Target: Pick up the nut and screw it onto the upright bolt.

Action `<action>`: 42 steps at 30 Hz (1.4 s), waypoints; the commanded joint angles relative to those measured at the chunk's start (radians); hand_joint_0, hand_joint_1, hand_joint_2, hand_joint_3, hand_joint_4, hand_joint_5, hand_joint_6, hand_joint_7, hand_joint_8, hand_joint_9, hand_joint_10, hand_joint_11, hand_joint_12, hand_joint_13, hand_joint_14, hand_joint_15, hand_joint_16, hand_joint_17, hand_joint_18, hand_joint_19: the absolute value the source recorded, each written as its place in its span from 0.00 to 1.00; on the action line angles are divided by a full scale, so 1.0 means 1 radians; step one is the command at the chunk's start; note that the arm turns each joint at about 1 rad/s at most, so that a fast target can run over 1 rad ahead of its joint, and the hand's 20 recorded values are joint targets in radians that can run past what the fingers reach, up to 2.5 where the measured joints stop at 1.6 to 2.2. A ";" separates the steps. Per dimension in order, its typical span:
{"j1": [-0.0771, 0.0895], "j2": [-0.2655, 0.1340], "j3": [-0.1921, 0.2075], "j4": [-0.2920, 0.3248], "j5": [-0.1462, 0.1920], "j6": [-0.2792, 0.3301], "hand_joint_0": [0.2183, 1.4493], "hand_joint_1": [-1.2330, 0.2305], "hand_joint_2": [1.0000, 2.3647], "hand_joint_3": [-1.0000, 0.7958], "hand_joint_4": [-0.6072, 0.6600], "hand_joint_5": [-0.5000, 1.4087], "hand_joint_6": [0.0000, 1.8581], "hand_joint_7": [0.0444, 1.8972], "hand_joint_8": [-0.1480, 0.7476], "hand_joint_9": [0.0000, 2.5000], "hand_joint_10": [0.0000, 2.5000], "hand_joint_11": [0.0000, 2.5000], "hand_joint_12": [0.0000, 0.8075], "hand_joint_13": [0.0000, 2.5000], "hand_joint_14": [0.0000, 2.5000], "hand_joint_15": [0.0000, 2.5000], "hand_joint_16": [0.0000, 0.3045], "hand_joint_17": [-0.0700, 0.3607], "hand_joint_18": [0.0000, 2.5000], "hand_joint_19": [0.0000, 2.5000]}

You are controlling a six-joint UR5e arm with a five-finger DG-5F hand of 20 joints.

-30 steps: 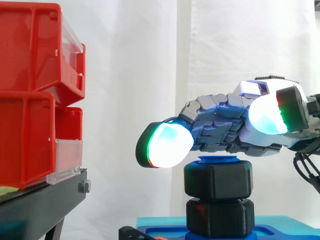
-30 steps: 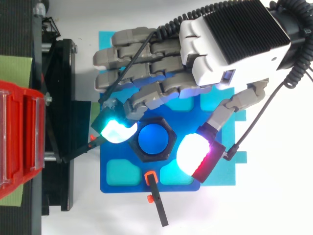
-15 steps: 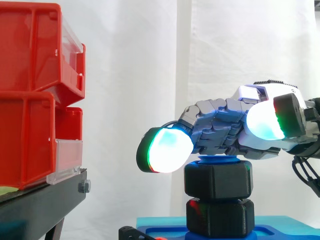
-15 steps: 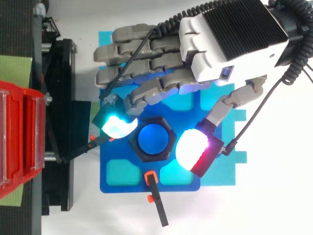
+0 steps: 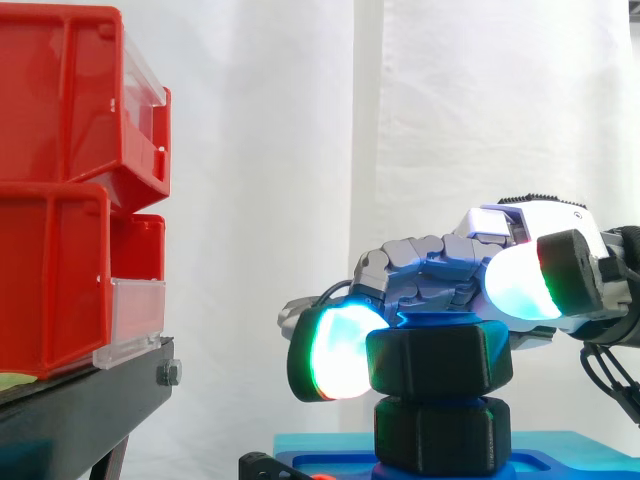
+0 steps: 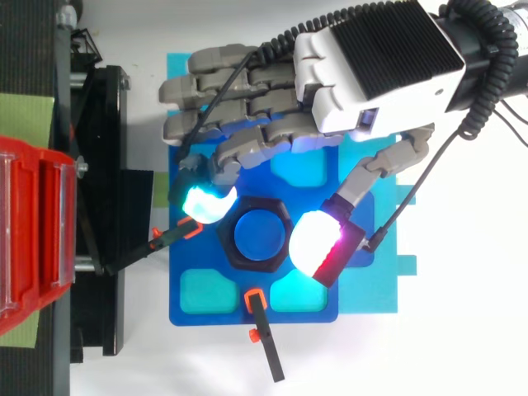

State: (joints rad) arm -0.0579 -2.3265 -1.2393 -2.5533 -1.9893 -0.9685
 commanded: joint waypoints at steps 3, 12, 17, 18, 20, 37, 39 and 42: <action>0.000 -0.001 0.000 0.010 0.001 0.002 0.18 0.61 0.00 0.28 0.62 0.20 0.27 0.66 0.42 0.11 0.00 0.00 0.41 0.05 0.00 0.00 0.13 0.37 0.00 0.00; -0.002 -0.007 0.000 0.016 0.001 0.002 0.18 0.61 0.00 0.28 0.61 0.21 0.42 0.53 0.48 0.27 0.00 0.00 0.40 0.18 0.00 0.00 0.11 0.33 0.00 0.00; -0.007 -0.007 0.000 0.018 0.001 0.002 0.18 0.59 0.00 0.28 0.59 0.21 0.45 0.57 0.49 0.37 0.00 0.00 0.36 0.26 0.00 0.00 0.09 0.31 0.10 0.00; -0.007 -0.007 0.000 0.018 0.000 0.002 0.18 0.59 0.00 0.28 0.59 0.21 0.45 0.57 0.49 0.38 0.00 0.00 0.36 0.28 0.00 0.00 0.09 0.30 0.11 0.00; -0.010 -0.007 0.000 0.018 0.000 0.002 0.19 0.59 0.00 0.28 0.58 0.22 0.45 0.59 0.50 0.43 0.00 0.00 0.33 0.32 0.00 0.01 0.07 0.28 0.16 0.00; -0.066 -0.005 0.026 0.050 -0.069 0.002 0.20 0.60 0.00 0.28 0.50 0.26 0.44 0.60 0.41 0.70 0.00 0.11 0.23 0.52 0.00 0.07 0.04 0.23 0.34 0.03; -0.071 -0.005 0.035 0.044 -0.075 0.002 0.20 0.60 0.00 0.28 0.49 0.26 0.44 0.60 0.41 0.71 0.00 0.12 0.23 0.52 0.00 0.06 0.04 0.23 0.34 0.02; -0.079 -0.005 0.063 0.016 -0.091 0.002 0.20 0.60 0.00 0.28 0.55 0.26 0.34 0.73 0.44 0.64 0.00 0.12 0.26 0.44 0.00 0.04 0.06 0.26 0.28 0.00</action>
State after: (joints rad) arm -0.1293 -2.3318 -1.1990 -2.5174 -2.0668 -0.9664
